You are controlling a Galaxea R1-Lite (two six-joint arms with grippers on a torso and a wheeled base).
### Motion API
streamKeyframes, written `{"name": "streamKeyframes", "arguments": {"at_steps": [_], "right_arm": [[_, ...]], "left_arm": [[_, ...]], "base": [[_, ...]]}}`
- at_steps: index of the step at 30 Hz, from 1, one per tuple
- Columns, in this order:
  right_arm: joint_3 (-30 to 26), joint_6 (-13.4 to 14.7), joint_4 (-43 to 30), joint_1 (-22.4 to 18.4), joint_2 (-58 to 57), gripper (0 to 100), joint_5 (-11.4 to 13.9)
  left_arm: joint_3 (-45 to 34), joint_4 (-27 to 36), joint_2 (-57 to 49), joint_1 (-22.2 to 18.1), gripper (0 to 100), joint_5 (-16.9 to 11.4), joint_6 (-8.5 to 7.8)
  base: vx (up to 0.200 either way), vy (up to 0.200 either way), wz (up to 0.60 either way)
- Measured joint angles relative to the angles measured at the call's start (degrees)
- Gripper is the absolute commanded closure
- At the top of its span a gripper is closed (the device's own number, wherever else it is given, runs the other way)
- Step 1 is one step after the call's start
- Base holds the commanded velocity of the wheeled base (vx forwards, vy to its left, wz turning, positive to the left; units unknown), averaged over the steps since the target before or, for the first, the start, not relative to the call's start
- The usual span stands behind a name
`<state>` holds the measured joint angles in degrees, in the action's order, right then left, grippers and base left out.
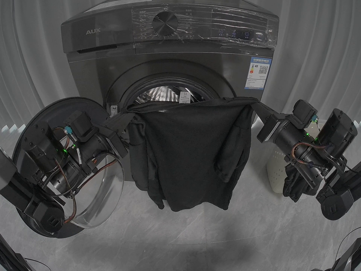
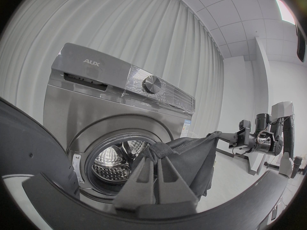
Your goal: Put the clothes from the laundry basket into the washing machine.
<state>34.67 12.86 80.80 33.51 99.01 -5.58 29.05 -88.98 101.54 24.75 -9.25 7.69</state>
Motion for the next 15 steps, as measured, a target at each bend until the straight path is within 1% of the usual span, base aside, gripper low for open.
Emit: {"name": "streamKeyframes", "arguments": {"at_steps": [10, 15], "right_arm": [[0.28, 0.02, 0.02, 0.06, -0.04, 100, 0.04], [0.33, 0.05, 0.02, 0.16, -0.04, 100, 0.04]], "left_arm": [[0.11, 0.00, -0.24, -0.06, 100, -0.07, 0.00], [0.13, 0.00, -0.27, -0.77, 100, -0.57, 0.00]], "base": [[0.000, 0.000, 0.00], [0.000, 0.000, 0.00]]}}
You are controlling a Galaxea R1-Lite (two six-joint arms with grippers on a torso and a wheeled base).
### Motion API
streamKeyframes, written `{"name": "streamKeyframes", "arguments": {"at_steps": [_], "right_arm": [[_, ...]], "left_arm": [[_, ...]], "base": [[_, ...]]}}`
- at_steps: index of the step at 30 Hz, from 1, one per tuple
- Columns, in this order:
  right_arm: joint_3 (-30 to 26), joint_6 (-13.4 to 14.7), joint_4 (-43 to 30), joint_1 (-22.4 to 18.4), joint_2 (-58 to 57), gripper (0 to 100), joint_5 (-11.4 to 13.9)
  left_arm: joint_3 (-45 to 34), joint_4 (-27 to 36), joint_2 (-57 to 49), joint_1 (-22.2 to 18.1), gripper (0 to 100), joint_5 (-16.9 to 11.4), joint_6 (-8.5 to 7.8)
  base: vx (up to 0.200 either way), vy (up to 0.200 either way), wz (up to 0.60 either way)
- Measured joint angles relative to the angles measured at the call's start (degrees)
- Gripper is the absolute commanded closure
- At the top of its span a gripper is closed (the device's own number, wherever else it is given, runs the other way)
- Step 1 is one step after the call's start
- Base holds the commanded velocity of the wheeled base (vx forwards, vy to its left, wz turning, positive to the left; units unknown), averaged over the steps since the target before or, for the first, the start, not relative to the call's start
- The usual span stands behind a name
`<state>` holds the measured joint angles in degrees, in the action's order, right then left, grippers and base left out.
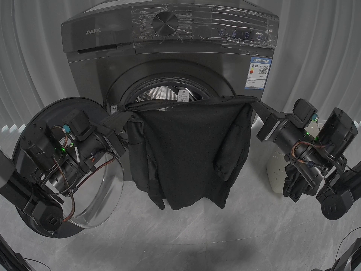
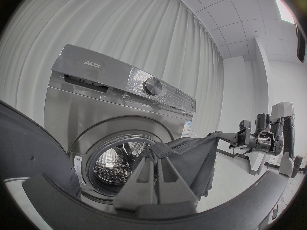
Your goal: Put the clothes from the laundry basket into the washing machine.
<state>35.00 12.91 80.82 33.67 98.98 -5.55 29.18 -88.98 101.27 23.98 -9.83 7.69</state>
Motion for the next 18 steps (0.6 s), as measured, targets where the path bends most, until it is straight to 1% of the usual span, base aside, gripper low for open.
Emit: {"name": "streamKeyframes", "arguments": {"at_steps": [2, 3, 5, 7, 9, 18], "right_arm": [[0.00, 0.00, 0.00, 0.15, 0.00, 100, 0.00], [0.00, 0.00, 0.00, 0.32, 0.00, 100, 0.00], [-0.02, 0.00, 0.00, 0.54, 0.00, 100, 0.02], [-0.06, 0.06, 0.00, 0.73, 0.02, 100, 0.00], [-0.09, 0.13, 0.00, 0.95, 0.04, 100, 0.00], [0.06, 0.37, 0.00, 2.44, 0.52, 100, -0.11]], "left_arm": [[-0.05, 0.00, 0.00, -0.39, 100, -0.22, -0.01], [-0.17, 0.00, -0.02, -0.61, 0, -0.35, -0.04], [-0.52, -0.02, -0.05, -0.94, 0, -1.19, -0.04], [-1.38, 0.00, -0.02, -1.08, 0, -3.06, -0.01], [-2.56, -0.02, 0.00, -1.22, 0, -3.88, 0.00], [-4.50, 0.00, 0.41, -1.50, 0, -4.32, 0.32]], "base": [[0.000, 0.000, 0.00], [0.000, 0.000, 0.00], [0.000, 0.000, 0.00], [0.000, 0.000, 0.00], [0.000, 0.000, 0.00], [0.000, 0.000, 0.00]]}}
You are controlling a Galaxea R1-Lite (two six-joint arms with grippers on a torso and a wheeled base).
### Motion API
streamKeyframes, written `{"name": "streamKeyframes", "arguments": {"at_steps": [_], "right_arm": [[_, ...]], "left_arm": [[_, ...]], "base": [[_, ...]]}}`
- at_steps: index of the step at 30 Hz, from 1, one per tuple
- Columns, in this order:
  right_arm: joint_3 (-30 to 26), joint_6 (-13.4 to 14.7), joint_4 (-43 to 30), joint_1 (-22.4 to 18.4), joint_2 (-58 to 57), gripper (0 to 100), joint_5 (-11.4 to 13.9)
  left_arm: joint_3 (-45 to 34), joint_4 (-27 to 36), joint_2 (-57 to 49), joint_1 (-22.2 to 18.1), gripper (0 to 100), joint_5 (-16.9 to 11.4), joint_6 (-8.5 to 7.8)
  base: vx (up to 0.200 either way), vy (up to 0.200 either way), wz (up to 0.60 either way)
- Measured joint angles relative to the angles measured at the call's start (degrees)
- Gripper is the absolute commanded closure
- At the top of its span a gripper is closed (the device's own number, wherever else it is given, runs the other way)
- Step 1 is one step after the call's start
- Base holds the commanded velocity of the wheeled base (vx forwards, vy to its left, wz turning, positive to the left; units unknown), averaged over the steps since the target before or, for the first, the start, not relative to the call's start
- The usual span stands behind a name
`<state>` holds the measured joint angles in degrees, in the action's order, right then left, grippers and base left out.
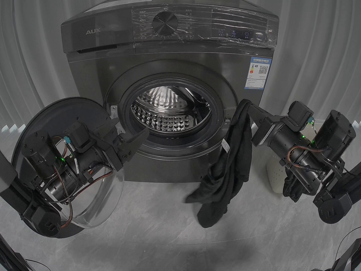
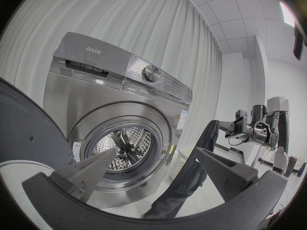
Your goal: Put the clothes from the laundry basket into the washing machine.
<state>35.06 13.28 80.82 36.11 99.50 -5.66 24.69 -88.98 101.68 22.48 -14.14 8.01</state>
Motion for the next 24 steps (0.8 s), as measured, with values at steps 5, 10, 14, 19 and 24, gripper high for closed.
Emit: {"name": "streamKeyframes", "arguments": {"at_steps": [5, 10, 14, 19, 24], "right_arm": [[1.24, -0.09, 0.46, 1.04, 1.33, 100, -0.80], [2.95, -0.48, 0.33, 2.21, 2.90, 100, -1.37], [4.60, -0.67, -1.62, 2.52, 4.11, 100, -1.43], [6.34, -0.67, -3.85, 3.13, 5.46, 100, -1.49], [8.51, -0.69, -6.33, 3.89, 6.49, 100, -1.56]], "left_arm": [[-0.57, 0.00, 1.23, -0.10, 0, 0.05, -0.43], [-1.54, 0.00, 4.61, 0.76, 0, 0.35, -1.80], [-1.21, 0.02, 7.24, 1.44, 0, 0.44, -2.33], [-1.12, -0.02, 10.12, 3.51, 0, 0.82, -2.57], [-0.41, 0.00, 12.92, 5.60, 0, 1.83, -2.86]], "base": [[0.000, 0.000, 0.00], [0.000, 0.000, 0.00], [0.000, 0.000, 0.00], [0.000, 0.000, 0.00], [0.000, 0.000, 0.00]]}}
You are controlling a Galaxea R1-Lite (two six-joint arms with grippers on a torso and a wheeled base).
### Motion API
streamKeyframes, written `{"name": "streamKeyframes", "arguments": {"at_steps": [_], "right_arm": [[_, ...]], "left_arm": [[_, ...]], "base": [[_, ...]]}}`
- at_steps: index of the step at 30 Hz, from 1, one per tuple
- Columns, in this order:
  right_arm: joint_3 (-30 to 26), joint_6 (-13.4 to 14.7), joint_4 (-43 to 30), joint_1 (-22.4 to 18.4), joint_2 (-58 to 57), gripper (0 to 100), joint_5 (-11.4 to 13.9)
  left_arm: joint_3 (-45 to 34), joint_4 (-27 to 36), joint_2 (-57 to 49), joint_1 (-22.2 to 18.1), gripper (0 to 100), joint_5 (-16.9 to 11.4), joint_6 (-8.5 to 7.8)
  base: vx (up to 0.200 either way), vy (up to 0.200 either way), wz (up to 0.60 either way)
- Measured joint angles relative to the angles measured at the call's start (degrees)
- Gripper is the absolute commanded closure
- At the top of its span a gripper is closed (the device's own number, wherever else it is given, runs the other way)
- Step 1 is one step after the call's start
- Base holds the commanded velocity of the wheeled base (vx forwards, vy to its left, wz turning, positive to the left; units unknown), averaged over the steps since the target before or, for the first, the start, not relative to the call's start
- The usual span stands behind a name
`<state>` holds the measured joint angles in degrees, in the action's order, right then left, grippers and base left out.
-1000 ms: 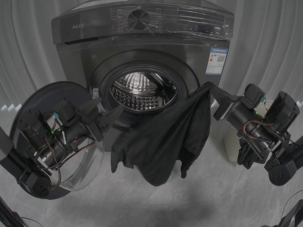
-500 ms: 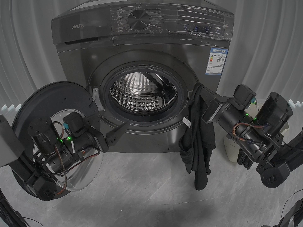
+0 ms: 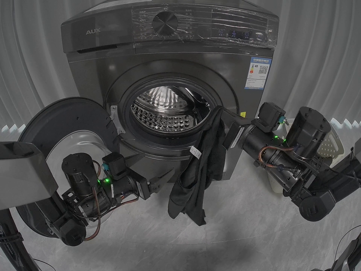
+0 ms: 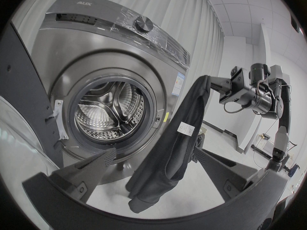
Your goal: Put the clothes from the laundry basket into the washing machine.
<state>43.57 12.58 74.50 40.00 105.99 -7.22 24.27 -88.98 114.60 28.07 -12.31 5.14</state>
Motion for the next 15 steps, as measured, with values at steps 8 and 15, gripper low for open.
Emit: {"name": "streamKeyframes", "arguments": {"at_steps": [8, 15], "right_arm": [[3.64, -0.02, -2.51, 1.49, 0.27, 100, 0.02], [5.19, -0.02, -2.86, 2.69, 0.22, 100, 0.02]], "left_arm": [[3.36, 0.02, 4.99, 0.95, 0, 0.46, 0.18], [5.91, 0.00, 9.13, 1.16, 0, 0.16, 0.10]], "base": [[0.000, 0.000, 0.00], [0.000, 0.000, 0.00]]}}
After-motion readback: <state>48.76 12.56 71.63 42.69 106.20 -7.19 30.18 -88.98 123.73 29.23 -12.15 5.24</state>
